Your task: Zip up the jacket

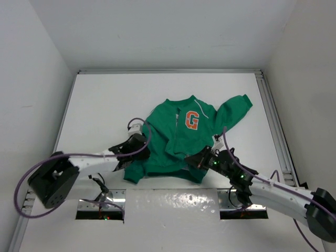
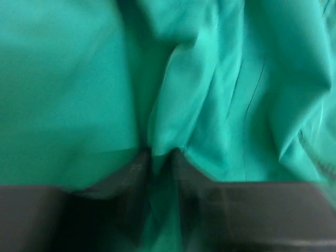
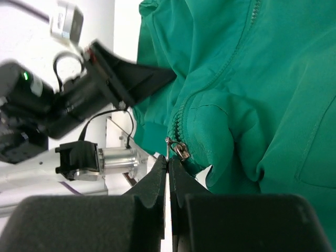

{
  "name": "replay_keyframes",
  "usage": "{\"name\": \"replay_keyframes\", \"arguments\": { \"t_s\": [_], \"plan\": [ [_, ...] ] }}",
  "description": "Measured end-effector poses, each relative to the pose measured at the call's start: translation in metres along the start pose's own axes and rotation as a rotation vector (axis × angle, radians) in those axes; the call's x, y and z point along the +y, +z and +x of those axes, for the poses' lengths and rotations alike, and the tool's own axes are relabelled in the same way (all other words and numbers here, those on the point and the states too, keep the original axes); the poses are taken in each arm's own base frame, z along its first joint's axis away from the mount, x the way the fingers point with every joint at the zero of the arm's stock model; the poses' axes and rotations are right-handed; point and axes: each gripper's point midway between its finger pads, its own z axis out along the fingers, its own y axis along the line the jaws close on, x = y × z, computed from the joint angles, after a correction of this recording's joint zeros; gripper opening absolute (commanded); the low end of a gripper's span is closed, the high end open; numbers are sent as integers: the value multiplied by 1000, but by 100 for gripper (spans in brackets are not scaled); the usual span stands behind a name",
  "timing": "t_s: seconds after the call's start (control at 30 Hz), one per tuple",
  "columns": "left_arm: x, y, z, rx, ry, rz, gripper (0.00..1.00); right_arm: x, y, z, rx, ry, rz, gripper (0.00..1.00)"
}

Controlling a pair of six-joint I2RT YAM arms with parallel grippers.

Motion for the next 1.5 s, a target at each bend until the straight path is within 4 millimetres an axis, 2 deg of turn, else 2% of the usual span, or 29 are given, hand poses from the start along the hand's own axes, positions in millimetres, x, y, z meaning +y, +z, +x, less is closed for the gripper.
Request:
{"name": "replay_keyframes", "arguments": {
  "t_s": [0.1,0.17,0.2,0.27,0.33,0.37,0.4,0.43,0.5,0.57,0.6,0.7,0.77,0.8,0.83,0.9,0.93,0.97,1.0,1.2,1.27,1.33,1.4,1.5],
  "plan": [
    [-15,21,-16,5,19,-21,0,-1,4,4,17,2,-2,0],
    [-24,30,-32,-11,34,-24,0,0,7,9,36,4,-5,0],
    [-44,44,-60,-40,30,-20,0,0,8,12,45,8,-5,0],
    [-73,64,-104,-89,45,1,0,0,11,19,68,17,-4,0],
    [-106,82,-150,-137,60,39,10,1,17,25,84,33,3,0],
    [-119,88,-168,-159,68,60,18,2,20,25,84,41,6,0],
    [-133,93,-186,-181,78,82,41,5,25,25,80,54,6,0],
    [-143,95,-199,-202,91,101,51,9,30,24,78,63,5,0],
    [-148,94,-206,-219,98,119,60,18,39,21,66,83,-9,0],
    [-135,86,-196,-206,97,109,60,27,46,17,45,98,-28,0],
    [-125,80,-185,-197,93,104,56,31,48,14,34,103,-37,0],
    [-83,45,-139,-156,55,90,48,37,50,7,1,108,-55,0],
    [-64,20,-110,-149,13,125,39,38,50,4,-13,109,-57,0],
    [-56,7,-96,-148,-16,150,30,38,50,4,-18,110,-57,0],
    [-52,-3,-82,-138,-40,174,29,38,50,3,-19,110,-58,0],
    [-55,-19,-55,-119,-70,245,32,38,51,2,-25,109,-57,0],
    [-58,-26,-42,-99,-87,279,36,38,51,2,-29,109,-56,0],
    [-62,-32,-31,-81,-105,316,45,38,51,0,-35,110,-55,0],
    [-67,-38,-21,-60,-131,357,47,38,51,-1,-42,110,-56,0],
    [-73,-48,12,46,-391,496,51,36,45,-5,-68,117,-66,0],
    [-74,-48,19,79,-459,508,52,32,40,-4,-69,120,-65,0],
    [-80,-50,17,94,-513,534,53,30,37,-4,-71,123,-68,0],
    [-91,-53,13,110,-547,572,54,28,29,-3,-74,122,-74,0],
    [-107,-56,9,147,-580,618,53,35,20,-8,-87,112,-107,0]
  ]
}}
